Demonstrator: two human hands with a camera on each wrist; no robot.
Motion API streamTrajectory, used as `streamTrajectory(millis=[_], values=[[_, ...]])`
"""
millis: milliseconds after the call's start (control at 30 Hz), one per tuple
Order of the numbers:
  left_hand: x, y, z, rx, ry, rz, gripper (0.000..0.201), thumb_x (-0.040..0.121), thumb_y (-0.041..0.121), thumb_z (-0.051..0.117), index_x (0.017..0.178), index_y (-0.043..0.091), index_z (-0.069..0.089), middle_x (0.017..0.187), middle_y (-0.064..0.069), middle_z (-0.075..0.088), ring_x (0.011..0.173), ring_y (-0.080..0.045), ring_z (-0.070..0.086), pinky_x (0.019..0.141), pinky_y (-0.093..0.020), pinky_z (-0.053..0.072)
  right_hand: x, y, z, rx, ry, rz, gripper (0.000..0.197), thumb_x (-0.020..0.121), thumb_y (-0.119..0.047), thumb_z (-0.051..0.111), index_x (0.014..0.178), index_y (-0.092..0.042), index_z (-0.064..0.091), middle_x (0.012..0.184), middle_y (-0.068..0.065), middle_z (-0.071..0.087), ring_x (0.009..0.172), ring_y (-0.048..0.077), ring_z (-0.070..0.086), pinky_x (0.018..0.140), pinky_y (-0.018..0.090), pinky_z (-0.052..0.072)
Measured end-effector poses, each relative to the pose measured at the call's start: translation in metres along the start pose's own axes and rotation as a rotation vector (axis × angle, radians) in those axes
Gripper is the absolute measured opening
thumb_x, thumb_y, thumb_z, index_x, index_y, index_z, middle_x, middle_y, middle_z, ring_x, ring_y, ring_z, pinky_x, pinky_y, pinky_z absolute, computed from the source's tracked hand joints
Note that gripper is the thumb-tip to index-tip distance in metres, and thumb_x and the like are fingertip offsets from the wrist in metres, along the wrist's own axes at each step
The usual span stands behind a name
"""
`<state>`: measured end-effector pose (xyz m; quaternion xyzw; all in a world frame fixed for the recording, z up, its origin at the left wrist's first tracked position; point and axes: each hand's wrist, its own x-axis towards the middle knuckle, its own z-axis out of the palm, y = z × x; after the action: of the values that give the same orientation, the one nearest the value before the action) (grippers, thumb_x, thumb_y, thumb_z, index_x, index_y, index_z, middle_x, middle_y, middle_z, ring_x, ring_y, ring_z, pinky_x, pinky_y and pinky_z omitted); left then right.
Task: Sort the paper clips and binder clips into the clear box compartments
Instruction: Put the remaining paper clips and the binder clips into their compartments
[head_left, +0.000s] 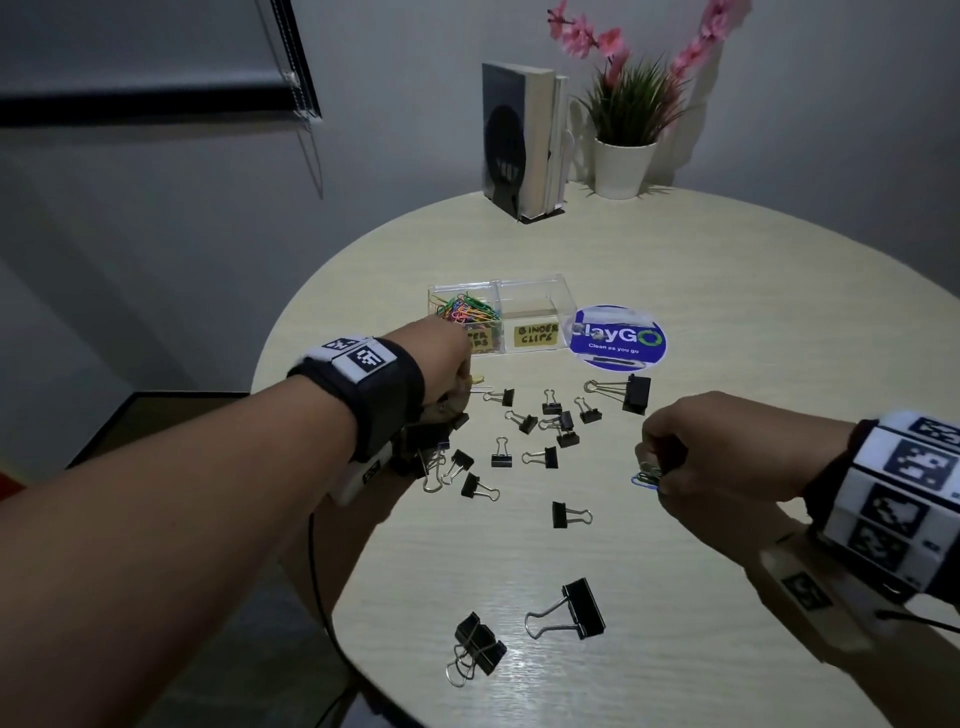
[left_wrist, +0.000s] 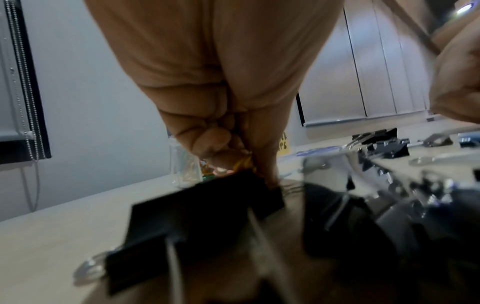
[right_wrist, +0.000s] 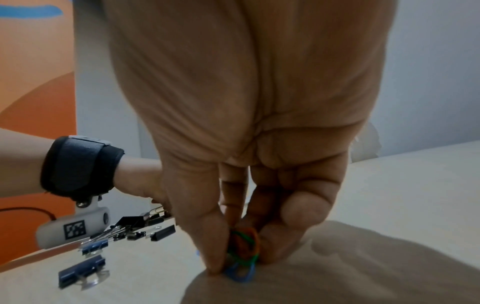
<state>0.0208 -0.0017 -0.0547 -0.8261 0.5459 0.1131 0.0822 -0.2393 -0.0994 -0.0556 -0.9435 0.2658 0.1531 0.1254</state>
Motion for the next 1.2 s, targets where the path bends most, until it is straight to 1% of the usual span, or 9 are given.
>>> streamTrajectory(millis=[233, 500, 600, 667, 733, 867, 1000, 1100, 1200], values=[[-0.001, -0.004, 0.007, -0.118, -0.026, -0.01, 0.031, 0.088, 0.026, 0.069, 0.116, 0.013, 0.069, 0.114, -0.003, 0.069, 0.096, -0.019, 0.06, 0.075, -0.024, 0.042, -0.001, 0.001, 0.002, 0.057, -0.007, 0.066, 0.008, 0.078, -0.025, 0.072, 0.086, -0.025, 0.069, 0.075, -0.013, 0.065, 0.069, 0.001, 0.057, 0.057, 0.015, 0.038], [-0.004, -0.012, 0.009, -0.225, 0.067, 0.034, 0.016, 0.084, 0.022, 0.073, 0.099, 0.018, 0.068, 0.091, 0.004, 0.064, 0.085, -0.014, 0.055, 0.069, -0.024, 0.042, 0.0, -0.001, -0.004, 0.105, -0.007, 0.087, 0.007, 0.075, -0.025, 0.075, 0.08, -0.024, 0.07, 0.065, -0.015, 0.064, 0.056, -0.003, 0.056, 0.056, 0.015, 0.041], [-0.005, -0.024, 0.001, -0.414, 0.202, 0.028, 0.011, 0.081, 0.017, 0.075, 0.086, 0.02, 0.066, 0.073, 0.012, 0.056, 0.075, -0.012, 0.052, 0.06, -0.021, 0.038, 0.006, -0.004, -0.021, 0.214, 0.035, 0.082, 0.005, 0.074, -0.018, 0.074, 0.075, -0.02, 0.069, 0.054, -0.016, 0.064, 0.046, -0.003, 0.055, 0.057, 0.02, 0.047], [-0.002, -0.036, -0.009, -0.586, 0.314, -0.014, 0.014, 0.077, 0.017, 0.08, 0.081, 0.02, 0.067, 0.07, 0.01, 0.059, 0.066, -0.011, 0.052, 0.06, -0.022, 0.038, 0.017, -0.01, -0.038, 0.313, 0.1, 0.06, 0.005, 0.075, -0.013, 0.074, 0.074, -0.014, 0.069, 0.059, -0.007, 0.068, 0.05, 0.001, 0.058, 0.063, 0.028, 0.052], [0.006, -0.045, -0.018, -0.751, 0.428, -0.058, 0.016, 0.074, 0.016, 0.082, 0.075, 0.022, 0.067, 0.068, 0.007, 0.063, 0.061, -0.011, 0.056, 0.059, -0.022, 0.04, 0.036, -0.02, -0.057, 0.41, 0.192, 0.037, 0.009, 0.075, -0.013, 0.077, 0.075, -0.009, 0.07, 0.065, 0.004, 0.072, 0.053, 0.009, 0.061, 0.061, 0.025, 0.051], [0.028, -0.046, -0.029, -0.921, 0.645, -0.123, 0.021, 0.074, 0.011, 0.082, 0.068, 0.022, 0.065, 0.066, 0.003, 0.066, 0.061, -0.015, 0.062, 0.055, -0.022, 0.045, 0.088, -0.048, -0.087, 0.592, 0.346, -0.035, 0.008, 0.077, -0.012, 0.078, 0.078, -0.006, 0.073, 0.068, 0.008, 0.072, 0.052, 0.01, 0.061, 0.052, 0.018, 0.052], [0.045, -0.043, -0.025, -0.833, 0.704, -0.158, 0.013, 0.076, 0.014, 0.08, 0.076, 0.021, 0.069, 0.076, 0.002, 0.07, 0.075, -0.018, 0.066, 0.069, -0.025, 0.05, 0.146, -0.072, -0.097, 0.768, 0.469, 0.014, 0.017, 0.075, -0.01, 0.079, 0.083, 0.004, 0.07, 0.071, 0.01, 0.07, 0.061, 0.015, 0.061, 0.058, 0.029, 0.053], [0.05, -0.045, -0.018, -0.645, 0.613, -0.158, 0.008, 0.077, 0.019, 0.079, 0.083, 0.021, 0.073, 0.084, 0.0, 0.073, 0.085, -0.019, 0.066, 0.076, -0.026, 0.05, 0.177, -0.081, -0.088, 0.735, 0.492, 0.08, 0.014, 0.072, -0.016, 0.082, 0.072, -0.008, 0.071, 0.065, 0.001, 0.066, 0.061, 0.014, 0.057, 0.059, 0.028, 0.045], [0.048, -0.046, -0.015, -0.521, 0.538, -0.157, 0.009, 0.08, 0.023, 0.076, 0.089, 0.023, 0.075, 0.092, -0.001, 0.075, 0.093, -0.019, 0.066, 0.083, -0.028, 0.051, 0.191, -0.083, -0.076, 0.639, 0.436, 0.126, 0.015, 0.071, -0.017, 0.083, 0.067, -0.011, 0.07, 0.069, 0.004, 0.066, 0.065, 0.017, 0.055, 0.057, 0.025, 0.041]])
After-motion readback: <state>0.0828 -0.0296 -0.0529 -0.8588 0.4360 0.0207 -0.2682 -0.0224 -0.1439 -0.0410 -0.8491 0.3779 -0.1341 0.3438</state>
